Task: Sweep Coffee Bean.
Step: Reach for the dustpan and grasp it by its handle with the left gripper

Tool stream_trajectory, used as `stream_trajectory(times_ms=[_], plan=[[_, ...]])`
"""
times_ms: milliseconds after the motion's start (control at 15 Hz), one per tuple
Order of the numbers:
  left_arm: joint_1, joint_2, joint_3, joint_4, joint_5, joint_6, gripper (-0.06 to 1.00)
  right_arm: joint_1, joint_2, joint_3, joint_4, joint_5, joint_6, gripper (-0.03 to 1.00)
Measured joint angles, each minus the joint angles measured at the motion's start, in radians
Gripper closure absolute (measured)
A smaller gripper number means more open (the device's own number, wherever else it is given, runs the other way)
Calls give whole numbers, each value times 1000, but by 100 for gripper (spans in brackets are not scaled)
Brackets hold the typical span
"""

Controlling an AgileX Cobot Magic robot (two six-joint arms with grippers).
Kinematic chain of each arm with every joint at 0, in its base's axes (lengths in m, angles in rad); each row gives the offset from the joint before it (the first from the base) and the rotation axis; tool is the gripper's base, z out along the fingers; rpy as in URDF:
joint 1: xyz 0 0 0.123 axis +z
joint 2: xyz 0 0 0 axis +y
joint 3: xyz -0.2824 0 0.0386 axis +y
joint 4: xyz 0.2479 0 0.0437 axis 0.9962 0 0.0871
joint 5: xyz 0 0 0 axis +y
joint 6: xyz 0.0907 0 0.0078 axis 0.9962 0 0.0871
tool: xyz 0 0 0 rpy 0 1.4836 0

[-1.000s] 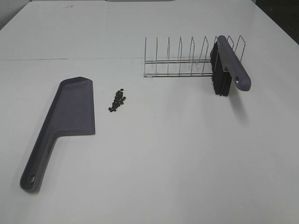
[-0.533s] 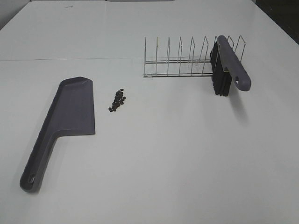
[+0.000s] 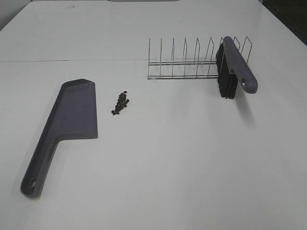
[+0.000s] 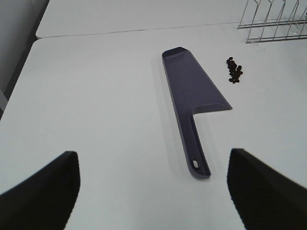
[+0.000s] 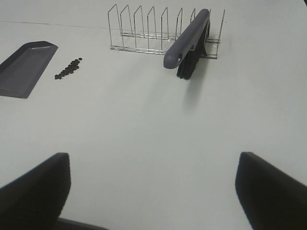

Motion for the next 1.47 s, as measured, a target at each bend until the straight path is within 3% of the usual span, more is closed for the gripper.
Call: stream_trajectory(times_ms=[1467], plan=[[0,43,-4,-27,-13,0,18,0,0,0,0,0,0,17]])
